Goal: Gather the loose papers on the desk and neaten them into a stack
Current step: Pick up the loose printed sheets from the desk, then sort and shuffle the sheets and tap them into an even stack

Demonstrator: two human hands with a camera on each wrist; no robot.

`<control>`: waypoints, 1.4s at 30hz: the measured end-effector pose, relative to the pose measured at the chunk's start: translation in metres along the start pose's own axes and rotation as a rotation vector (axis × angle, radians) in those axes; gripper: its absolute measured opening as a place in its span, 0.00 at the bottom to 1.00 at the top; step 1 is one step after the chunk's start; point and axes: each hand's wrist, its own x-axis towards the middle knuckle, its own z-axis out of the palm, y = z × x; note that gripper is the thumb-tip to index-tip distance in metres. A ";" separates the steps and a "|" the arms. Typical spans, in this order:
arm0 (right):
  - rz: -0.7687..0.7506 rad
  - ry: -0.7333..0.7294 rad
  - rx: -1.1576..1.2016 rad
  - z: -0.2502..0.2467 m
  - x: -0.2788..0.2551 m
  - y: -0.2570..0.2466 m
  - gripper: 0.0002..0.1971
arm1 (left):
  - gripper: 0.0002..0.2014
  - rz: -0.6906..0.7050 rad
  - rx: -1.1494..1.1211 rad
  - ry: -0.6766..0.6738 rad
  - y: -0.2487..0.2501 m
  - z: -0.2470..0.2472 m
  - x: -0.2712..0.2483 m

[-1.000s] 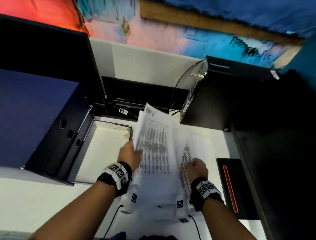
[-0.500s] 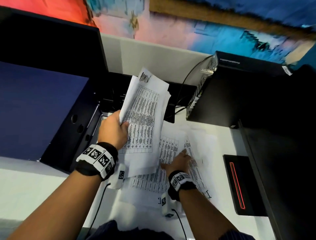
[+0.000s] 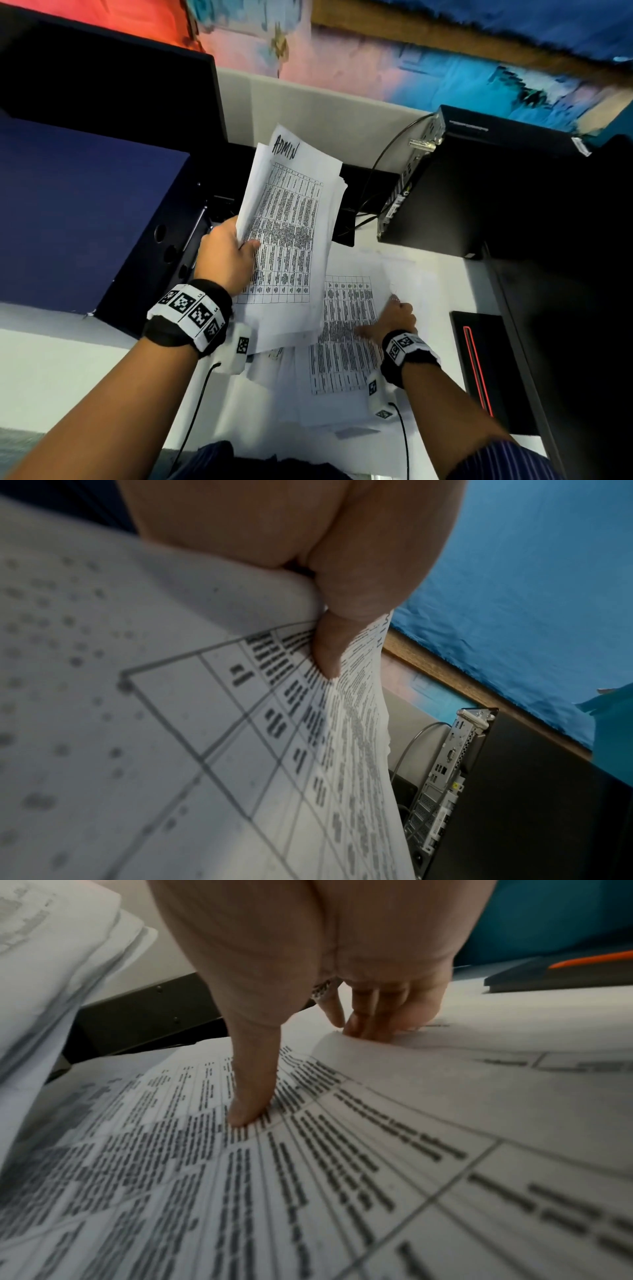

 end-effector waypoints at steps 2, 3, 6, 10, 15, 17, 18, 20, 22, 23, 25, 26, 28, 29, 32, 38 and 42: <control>0.046 -0.007 -0.082 -0.003 0.001 0.000 0.65 | 0.10 0.001 -0.001 0.009 0.000 -0.003 0.000; 0.059 -0.012 -0.098 -0.005 0.001 -0.001 0.65 | 0.10 -0.005 -0.006 0.010 0.000 -0.004 -0.001; 0.074 -0.042 -0.129 -0.005 0.006 -0.002 0.68 | 0.10 -0.022 -0.020 0.015 -0.002 -0.006 -0.002; 0.089 -0.055 -0.063 -0.004 0.006 -0.006 0.68 | 0.09 -0.045 -0.044 0.015 -0.006 -0.004 -0.002; 0.108 -0.065 0.211 0.000 -0.001 -0.006 0.64 | 0.09 -0.107 -0.066 0.017 -0.018 0.002 0.000; 0.101 -0.063 0.269 -0.003 -0.008 0.001 0.56 | 0.10 -0.141 -0.088 0.002 -0.021 0.006 0.002; 0.099 -0.054 0.319 -0.009 -0.014 0.005 0.51 | 0.10 -0.157 -0.087 -0.012 -0.023 0.009 0.002; 0.082 0.017 0.399 -0.029 -0.019 0.017 0.38 | 0.11 -0.191 -0.048 -0.059 -0.027 0.016 0.001; 0.034 0.166 0.437 -0.060 -0.027 0.026 0.21 | 0.11 -0.236 -0.029 -0.144 -0.028 0.025 -0.005; 0.015 0.235 0.457 -0.077 -0.028 0.031 0.16 | 0.12 -0.255 -0.025 -0.192 -0.030 0.032 -0.008; -0.050 0.360 0.508 -0.114 -0.039 0.035 0.14 | 0.13 -0.284 0.026 -0.276 -0.031 0.048 -0.016; -0.099 0.411 0.549 -0.133 -0.046 0.036 0.12 | 0.13 -0.293 0.052 -0.301 -0.029 0.056 -0.020; -0.199 0.459 0.675 -0.163 -0.061 0.035 0.07 | 0.11 -0.275 0.056 -0.315 -0.028 0.068 -0.026; -0.239 0.486 0.745 -0.173 -0.069 0.035 0.09 | 0.09 -0.246 0.035 -0.305 -0.027 0.075 -0.028; -0.286 0.490 0.895 -0.174 -0.069 0.034 0.11 | 0.06 -0.171 0.007 -0.269 -0.026 0.081 -0.032; -0.061 0.138 0.674 -0.073 -0.016 0.015 0.33 | 0.06 -0.294 -0.145 -0.413 -0.034 0.083 -0.030; -0.045 0.017 0.503 -0.007 -0.014 -0.011 0.32 | 0.23 -0.393 -0.191 -0.485 -0.023 0.081 -0.032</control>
